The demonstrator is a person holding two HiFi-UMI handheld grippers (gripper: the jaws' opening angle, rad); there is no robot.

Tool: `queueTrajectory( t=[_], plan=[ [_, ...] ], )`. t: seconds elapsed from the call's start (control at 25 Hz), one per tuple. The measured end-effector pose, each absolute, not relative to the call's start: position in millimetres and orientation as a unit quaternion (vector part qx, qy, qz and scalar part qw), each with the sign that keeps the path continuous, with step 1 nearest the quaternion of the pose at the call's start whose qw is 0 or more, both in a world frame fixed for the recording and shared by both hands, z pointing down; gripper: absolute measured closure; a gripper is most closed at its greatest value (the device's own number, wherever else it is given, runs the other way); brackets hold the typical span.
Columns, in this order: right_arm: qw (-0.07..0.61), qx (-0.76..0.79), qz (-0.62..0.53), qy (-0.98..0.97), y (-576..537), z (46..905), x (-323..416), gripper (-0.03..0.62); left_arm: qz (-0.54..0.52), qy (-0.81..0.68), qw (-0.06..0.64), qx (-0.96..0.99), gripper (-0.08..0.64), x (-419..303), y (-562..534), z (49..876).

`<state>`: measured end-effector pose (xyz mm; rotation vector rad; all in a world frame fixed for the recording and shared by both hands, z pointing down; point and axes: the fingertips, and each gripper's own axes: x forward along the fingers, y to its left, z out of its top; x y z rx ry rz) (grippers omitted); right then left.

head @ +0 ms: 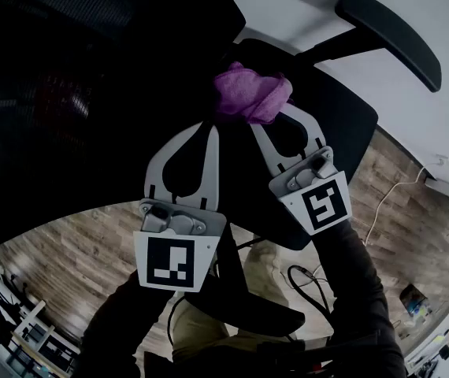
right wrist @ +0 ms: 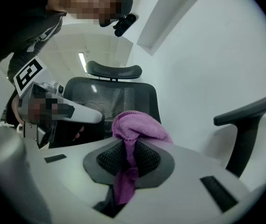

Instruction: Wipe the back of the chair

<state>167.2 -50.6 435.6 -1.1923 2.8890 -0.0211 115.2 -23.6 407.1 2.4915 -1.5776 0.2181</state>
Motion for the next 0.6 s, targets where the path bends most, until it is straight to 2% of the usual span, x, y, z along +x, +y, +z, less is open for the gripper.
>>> queueTrajectory(
  t=[0.6],
  plan=[
    [0.012, -0.381, -0.008, 0.924, -51.5, 427.7, 161.9, 0.548, 0.077, -0.538, 0.097, 0.834, 0.551, 109.8, -27.7, 406.9]
  ],
)
